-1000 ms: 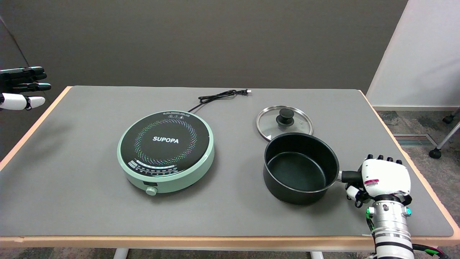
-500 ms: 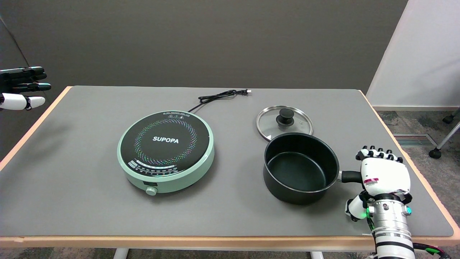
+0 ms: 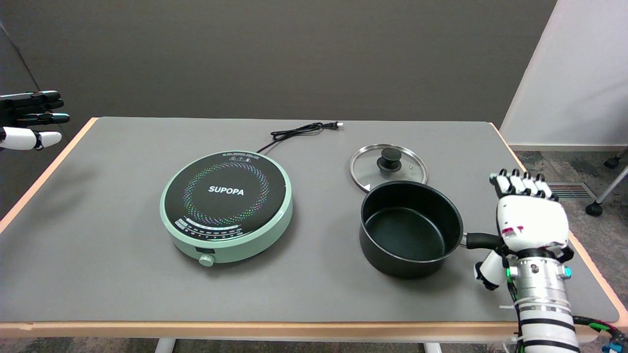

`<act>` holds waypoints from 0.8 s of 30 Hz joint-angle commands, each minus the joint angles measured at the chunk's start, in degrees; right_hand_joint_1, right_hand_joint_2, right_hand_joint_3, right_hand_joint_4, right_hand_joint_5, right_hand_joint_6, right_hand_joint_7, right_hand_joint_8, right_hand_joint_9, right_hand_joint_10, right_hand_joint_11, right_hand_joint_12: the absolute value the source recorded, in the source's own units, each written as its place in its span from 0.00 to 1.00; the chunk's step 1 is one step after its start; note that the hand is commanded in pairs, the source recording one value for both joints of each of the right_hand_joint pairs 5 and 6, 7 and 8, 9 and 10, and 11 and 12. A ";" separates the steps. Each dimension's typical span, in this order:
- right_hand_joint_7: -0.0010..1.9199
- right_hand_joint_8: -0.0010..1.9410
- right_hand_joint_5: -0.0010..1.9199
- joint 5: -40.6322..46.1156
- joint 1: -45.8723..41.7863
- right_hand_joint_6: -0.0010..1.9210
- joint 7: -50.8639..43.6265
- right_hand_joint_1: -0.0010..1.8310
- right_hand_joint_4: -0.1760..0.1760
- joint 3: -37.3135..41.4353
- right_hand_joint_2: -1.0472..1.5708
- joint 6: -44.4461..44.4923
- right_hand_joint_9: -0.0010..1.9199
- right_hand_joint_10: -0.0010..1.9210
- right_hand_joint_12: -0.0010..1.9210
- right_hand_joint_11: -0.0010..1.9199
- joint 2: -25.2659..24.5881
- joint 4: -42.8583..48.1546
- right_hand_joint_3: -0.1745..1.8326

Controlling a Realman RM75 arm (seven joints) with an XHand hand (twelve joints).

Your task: Place the soup pot onto the table.

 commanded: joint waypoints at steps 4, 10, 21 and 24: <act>0.17 0.17 0.17 -6.78 3.88 0.17 -0.14 0.70 0.57 6.19 0.09 2.73 0.17 0.17 0.17 0.17 8.34 8.59 0.87; 0.16 0.16 0.16 -6.97 6.57 0.16 6.07 0.66 0.64 14.19 0.09 2.09 0.16 0.16 0.16 0.16 10.61 7.18 0.92; 0.19 0.18 0.19 -5.91 13.50 0.19 42.14 0.50 0.67 30.24 0.38 -9.12 0.19 0.19 0.19 0.19 15.57 -1.47 0.50; 0.18 0.18 0.18 -6.31 14.19 0.18 48.10 0.49 0.67 31.22 0.40 -10.73 0.18 0.18 0.18 0.18 16.18 -3.18 0.47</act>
